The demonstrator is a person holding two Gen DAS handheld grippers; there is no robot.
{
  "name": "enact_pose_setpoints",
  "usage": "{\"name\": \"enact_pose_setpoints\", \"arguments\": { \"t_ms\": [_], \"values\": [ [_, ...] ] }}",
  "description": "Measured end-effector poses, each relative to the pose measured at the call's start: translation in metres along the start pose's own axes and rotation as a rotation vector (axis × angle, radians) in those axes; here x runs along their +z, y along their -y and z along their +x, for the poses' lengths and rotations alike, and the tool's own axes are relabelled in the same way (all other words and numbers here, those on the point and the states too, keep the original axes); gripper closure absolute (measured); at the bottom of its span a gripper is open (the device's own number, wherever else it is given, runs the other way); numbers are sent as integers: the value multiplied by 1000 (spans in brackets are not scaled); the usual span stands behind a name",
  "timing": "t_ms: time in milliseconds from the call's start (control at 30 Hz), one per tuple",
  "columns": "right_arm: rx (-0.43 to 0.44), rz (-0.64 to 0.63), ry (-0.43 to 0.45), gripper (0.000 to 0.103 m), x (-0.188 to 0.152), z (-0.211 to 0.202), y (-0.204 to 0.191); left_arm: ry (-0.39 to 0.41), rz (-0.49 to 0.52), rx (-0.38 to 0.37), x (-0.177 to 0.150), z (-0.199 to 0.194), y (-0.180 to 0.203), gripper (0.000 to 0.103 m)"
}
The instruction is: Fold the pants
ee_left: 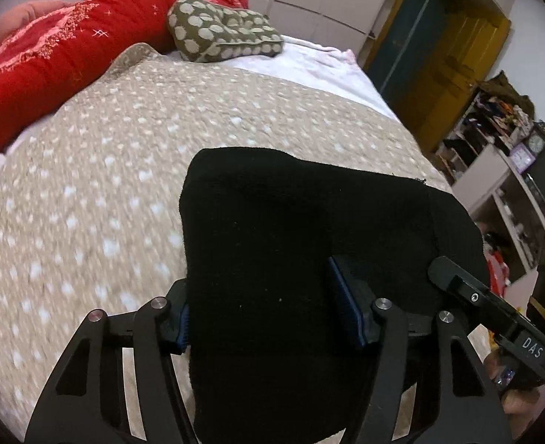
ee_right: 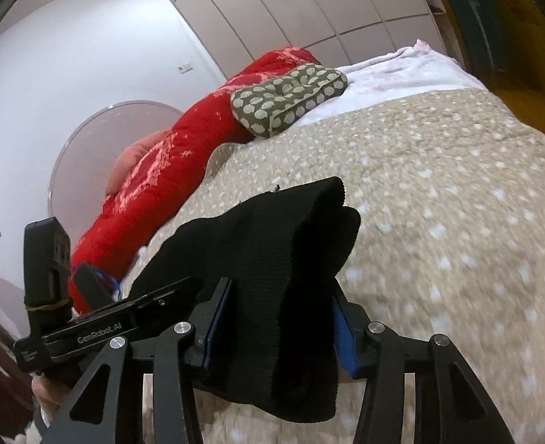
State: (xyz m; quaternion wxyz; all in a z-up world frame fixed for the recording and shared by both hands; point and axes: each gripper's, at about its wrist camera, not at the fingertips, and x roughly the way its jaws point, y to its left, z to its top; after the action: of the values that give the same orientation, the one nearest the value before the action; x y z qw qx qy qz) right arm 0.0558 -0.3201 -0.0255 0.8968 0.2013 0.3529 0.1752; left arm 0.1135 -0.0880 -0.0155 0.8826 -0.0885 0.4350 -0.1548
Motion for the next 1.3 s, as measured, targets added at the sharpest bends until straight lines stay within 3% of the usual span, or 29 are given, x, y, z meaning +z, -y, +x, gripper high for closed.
{"name": "enact_pose_setpoints", "arguments": {
  "t_ms": [100, 133, 200, 300, 400, 600, 800, 833, 933, 1100, 1300],
  "values": [
    [-5, 2, -14, 54, 10, 29, 11, -36, -1, 50, 9, 26, -11, 41],
    [-29, -5, -43, 53, 11, 42, 15, -71, 6, 83, 8, 41, -15, 41],
    [-115, -15, -127, 51, 8, 66, 25, -74, -4, 61, 3, 49, -22, 39],
    [-91, -5, -105, 51, 5, 54, 32, -57, 35, 82, 2, 40, -19, 38],
    [-153, -53, -44, 51, 11, 27, 21, -38, 60, 129, 2, 28, -13, 38],
    [-147, -218, 6, 68, 36, 20, -19, 2, 52, 232, 11, 27, -13, 38],
    [-219, -214, -164, 72, 31, 86, -3, -17, 78, 246, 10, 42, -11, 38],
    [-231, -217, -155, 72, 27, 90, 0, -13, 80, 253, 10, 42, -10, 38],
    [-206, -175, -131, 72, 27, 82, 7, -7, 88, 266, 9, 43, -6, 38],
    [-196, -228, -114, 72, 22, 47, -13, -4, 81, 266, 8, 41, -7, 37],
    [-236, -275, -140, 72, -19, 38, -25, 4, 87, 272, 4, 42, -5, 37]
  ]
}}
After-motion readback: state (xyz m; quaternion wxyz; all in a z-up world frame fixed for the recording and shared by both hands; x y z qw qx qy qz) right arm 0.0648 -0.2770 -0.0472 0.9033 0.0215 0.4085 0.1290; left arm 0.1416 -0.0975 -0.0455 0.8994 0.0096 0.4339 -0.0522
